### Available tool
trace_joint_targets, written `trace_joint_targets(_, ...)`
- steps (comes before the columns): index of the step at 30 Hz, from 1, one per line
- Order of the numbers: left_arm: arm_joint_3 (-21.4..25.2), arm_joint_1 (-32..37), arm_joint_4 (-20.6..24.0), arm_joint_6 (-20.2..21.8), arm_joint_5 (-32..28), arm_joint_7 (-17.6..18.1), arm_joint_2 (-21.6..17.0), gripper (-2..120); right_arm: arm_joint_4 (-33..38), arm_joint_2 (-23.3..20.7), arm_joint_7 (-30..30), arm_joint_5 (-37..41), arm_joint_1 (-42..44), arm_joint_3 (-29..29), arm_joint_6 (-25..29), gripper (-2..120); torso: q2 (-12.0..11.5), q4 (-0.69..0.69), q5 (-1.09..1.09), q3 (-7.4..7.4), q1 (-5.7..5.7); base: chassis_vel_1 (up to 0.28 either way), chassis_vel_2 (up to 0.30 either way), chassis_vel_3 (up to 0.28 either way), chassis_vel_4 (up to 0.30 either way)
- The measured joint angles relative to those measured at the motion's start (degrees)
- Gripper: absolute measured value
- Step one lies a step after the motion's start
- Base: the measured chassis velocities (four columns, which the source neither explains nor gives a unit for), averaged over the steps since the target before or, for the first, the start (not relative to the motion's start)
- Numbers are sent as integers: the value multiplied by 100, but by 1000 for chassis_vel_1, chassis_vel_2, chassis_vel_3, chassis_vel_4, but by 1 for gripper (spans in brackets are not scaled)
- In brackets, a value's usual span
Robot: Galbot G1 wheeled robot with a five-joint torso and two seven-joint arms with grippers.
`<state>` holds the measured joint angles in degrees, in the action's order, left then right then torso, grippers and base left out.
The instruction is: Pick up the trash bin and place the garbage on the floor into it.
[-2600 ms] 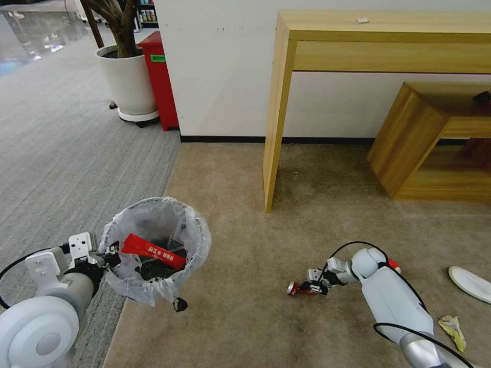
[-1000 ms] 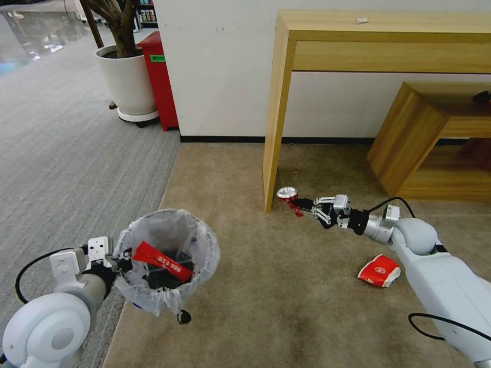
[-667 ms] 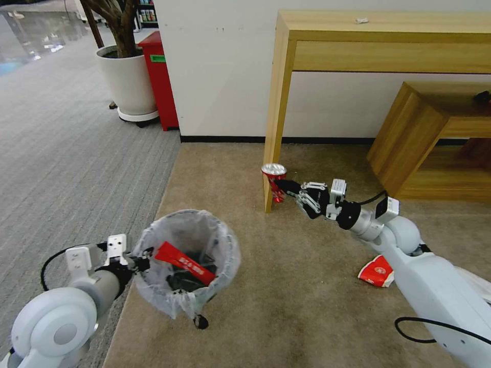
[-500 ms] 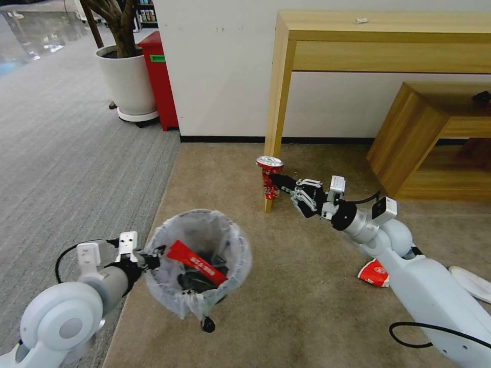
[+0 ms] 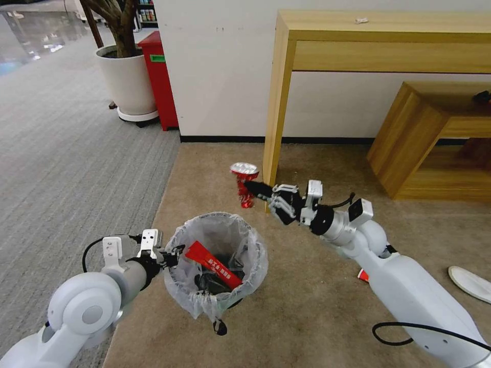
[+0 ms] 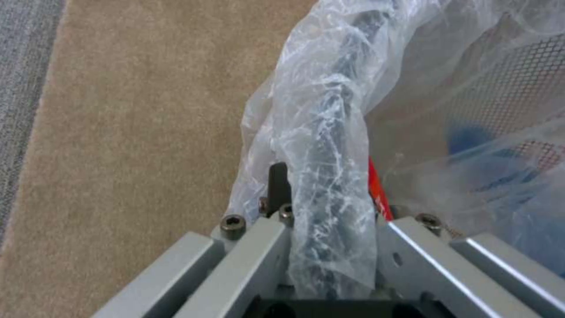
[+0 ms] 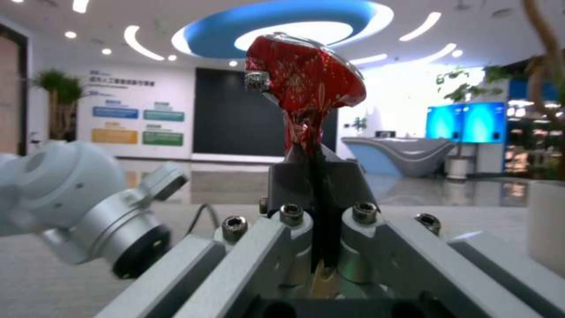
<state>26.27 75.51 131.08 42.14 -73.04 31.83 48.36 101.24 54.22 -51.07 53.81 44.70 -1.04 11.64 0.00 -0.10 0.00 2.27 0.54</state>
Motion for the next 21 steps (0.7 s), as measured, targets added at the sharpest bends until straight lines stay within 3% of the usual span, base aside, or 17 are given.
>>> trace_joint_targets(21,160,101,100,0,63,-144,-7,0,-87,-107,-715,-524,434,168,-11,0,0,0,0,0,0,0,0,0,0)
